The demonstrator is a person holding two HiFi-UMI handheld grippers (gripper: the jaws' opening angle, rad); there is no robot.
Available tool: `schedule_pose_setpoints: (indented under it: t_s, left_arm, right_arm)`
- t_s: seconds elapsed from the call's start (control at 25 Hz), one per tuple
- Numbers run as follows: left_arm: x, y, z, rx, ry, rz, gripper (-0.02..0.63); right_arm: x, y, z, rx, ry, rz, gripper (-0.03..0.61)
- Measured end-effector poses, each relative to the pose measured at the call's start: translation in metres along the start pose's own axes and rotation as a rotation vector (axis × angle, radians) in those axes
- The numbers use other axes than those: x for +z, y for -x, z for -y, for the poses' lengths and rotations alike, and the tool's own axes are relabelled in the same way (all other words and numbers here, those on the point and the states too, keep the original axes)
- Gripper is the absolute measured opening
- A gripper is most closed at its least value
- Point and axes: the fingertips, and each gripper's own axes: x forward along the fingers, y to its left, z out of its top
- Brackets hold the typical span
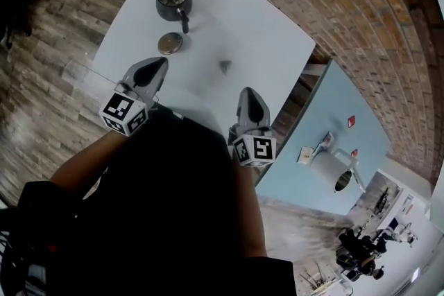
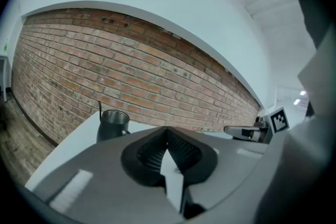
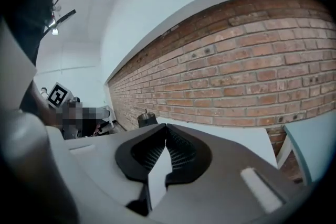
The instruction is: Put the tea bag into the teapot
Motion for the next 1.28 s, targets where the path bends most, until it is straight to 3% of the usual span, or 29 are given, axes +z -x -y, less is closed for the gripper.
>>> schedule_pose_setpoints:
  t_s: [0.16,0.32,0.48,0.88,1.28]
  left_arm:
    - [0.004,-0.022,0.038,-0.075,-0.014,-0.007,0.0]
    - [0.015,-0.041,0.069,-0.144,-0.089,0.029,0.0]
    - [0.004,-0.049,0.086,-0.176,-0.092,0.021,0.0]
    - [0.01,-0.044,0.066,-0.072,-0.087,0.055,0.0]
    - [0.026,-0.039,0.068,-0.024,-0.072,0.122,0.0]
  right_arm:
    - [0.018,0.015,0.004,-0.009,0.108,0.02,0.01]
    - [-0.001,0.012,0.017,-0.034,0.094,0.003,0.085]
    - [-0.012,0.003,0.018,-0.013,0.11,-0.025,0.092]
    - [-0.036,-0.029,0.018,0.078,0.115,-0.128,0.107]
    - [-0.071,-0.052,0.026,0.129,0.073,-0.243,0.138]
